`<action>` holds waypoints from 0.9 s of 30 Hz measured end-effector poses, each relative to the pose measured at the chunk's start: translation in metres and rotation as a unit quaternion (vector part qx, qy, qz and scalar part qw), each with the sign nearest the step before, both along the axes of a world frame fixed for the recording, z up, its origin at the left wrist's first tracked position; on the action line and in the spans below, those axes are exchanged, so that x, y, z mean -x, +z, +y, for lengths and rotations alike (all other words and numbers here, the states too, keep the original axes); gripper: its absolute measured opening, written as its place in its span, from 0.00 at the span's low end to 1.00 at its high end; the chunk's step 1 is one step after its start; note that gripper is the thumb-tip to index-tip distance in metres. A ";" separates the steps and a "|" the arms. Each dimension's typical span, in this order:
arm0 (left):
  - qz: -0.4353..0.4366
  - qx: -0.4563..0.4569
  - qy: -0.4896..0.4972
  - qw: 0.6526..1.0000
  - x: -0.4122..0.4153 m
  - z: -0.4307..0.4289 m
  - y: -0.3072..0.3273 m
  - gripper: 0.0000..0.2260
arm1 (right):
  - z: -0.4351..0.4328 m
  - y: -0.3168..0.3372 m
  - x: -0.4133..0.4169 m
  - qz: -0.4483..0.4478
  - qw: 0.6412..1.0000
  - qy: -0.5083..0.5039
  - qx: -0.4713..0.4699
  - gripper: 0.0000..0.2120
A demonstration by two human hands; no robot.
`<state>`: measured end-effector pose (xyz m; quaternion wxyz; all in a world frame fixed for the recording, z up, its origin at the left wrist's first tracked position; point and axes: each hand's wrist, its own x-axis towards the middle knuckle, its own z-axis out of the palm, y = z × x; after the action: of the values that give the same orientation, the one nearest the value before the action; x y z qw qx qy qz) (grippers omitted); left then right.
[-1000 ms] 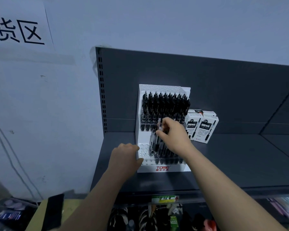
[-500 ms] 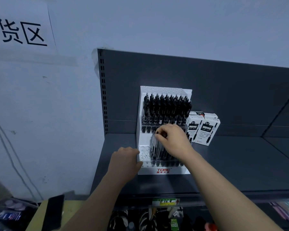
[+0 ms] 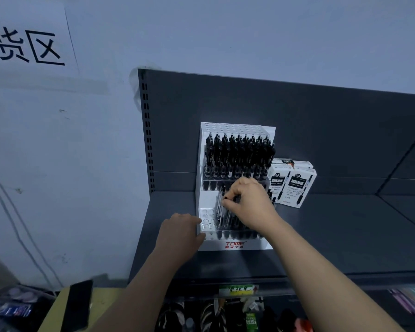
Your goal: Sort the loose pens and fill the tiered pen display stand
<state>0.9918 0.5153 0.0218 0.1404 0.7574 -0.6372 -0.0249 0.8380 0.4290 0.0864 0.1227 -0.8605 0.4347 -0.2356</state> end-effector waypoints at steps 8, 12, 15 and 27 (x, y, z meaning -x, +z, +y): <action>-0.007 -0.004 -0.002 1.000 0.001 -0.001 -0.001 0.17 | -0.005 0.008 0.005 0.013 1.000 -0.003 -0.021 0.06; -0.012 0.003 -0.003 1.000 -0.001 -0.002 0.000 0.16 | -0.008 0.009 0.007 -0.007 0.999 0.015 -0.038 0.07; -0.006 0.008 -0.003 1.000 -0.002 -0.003 0.001 0.16 | -0.011 0.013 0.014 -0.045 0.999 0.006 -0.016 0.11; -0.012 0.015 0.017 1.000 0.007 -0.010 0.015 0.17 | -0.021 -0.007 0.089 -0.046 0.987 -0.151 0.003 0.19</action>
<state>0.9843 0.5057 0.0364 0.1441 0.7663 -0.6261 -0.0037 0.7492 0.4076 0.0796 0.1032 -0.7736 0.5527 -0.2924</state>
